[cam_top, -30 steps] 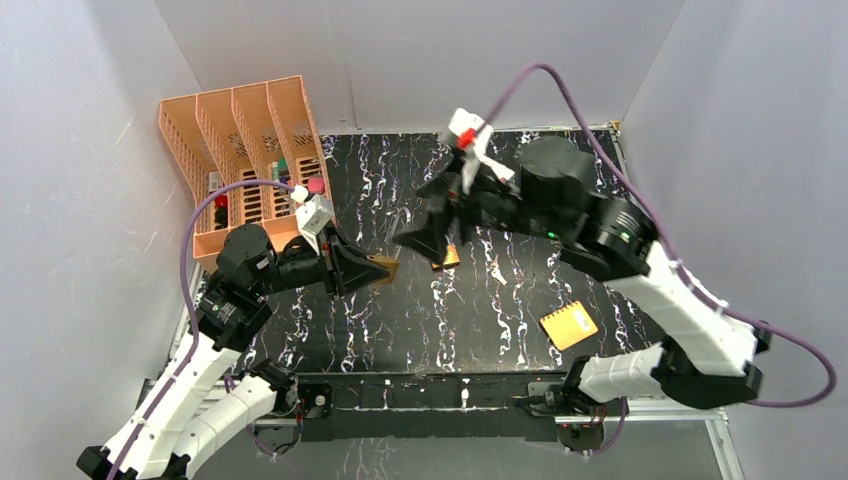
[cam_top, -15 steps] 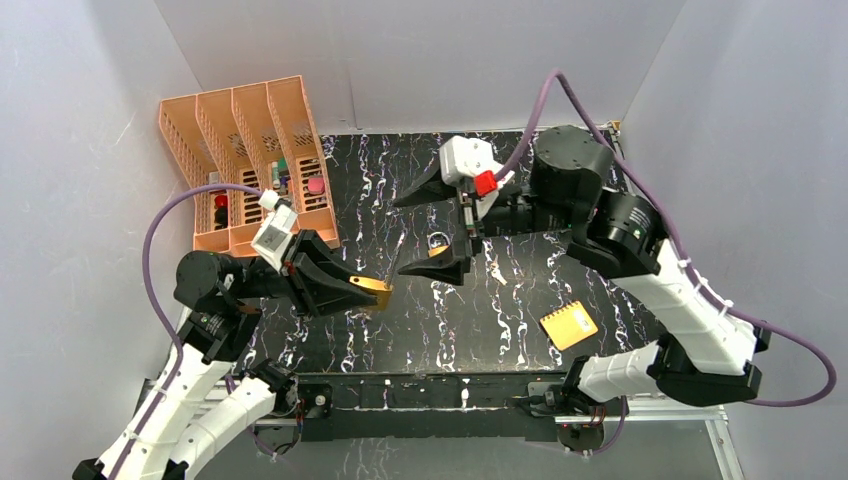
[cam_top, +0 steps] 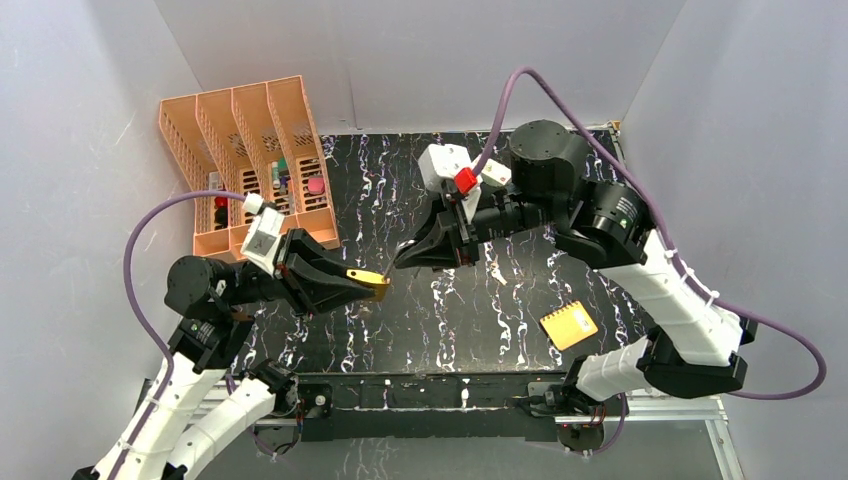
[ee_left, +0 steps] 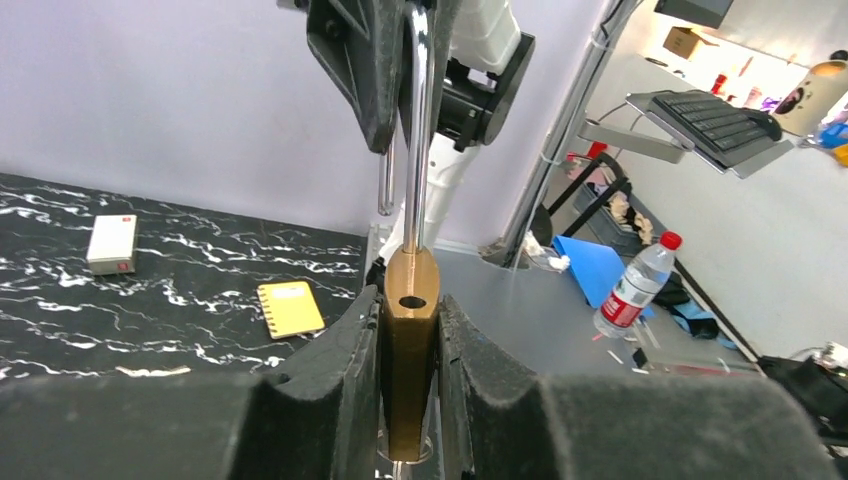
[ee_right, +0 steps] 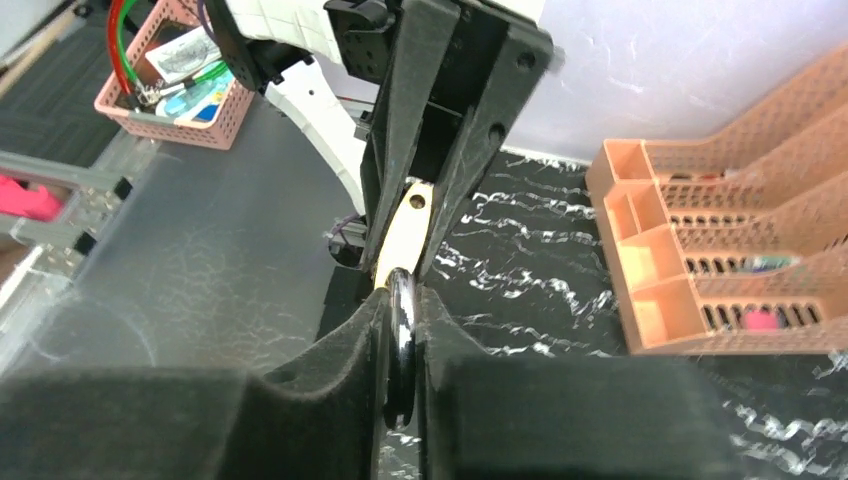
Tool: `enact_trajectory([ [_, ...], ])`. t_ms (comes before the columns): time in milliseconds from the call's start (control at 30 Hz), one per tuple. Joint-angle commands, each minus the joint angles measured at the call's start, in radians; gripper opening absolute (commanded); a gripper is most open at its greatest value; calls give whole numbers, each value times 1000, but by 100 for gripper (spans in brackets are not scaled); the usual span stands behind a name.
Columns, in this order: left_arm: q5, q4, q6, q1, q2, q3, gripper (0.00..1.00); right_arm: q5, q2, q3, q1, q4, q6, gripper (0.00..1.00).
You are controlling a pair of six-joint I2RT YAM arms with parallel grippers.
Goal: Unlock with the key
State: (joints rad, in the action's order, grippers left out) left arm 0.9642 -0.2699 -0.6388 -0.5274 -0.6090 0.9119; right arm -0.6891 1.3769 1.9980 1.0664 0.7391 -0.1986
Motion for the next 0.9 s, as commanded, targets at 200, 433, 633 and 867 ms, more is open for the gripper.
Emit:
enact_trajectory([
  [200,-215,69,104,-4,-30,-26,0,353,-202,-194,1,-88,83,98],
  [433,-396,-28,17,-3,-87,-312,0,806,-323,-475,1,-154,152,98],
  [633,-511,-120,-74,-4,-283,-402,0,891,-422,-648,1,-227,245,98],
  [867,-569,-169,-73,-5,-553,-367,0,868,-448,-748,1,-264,300,98],
])
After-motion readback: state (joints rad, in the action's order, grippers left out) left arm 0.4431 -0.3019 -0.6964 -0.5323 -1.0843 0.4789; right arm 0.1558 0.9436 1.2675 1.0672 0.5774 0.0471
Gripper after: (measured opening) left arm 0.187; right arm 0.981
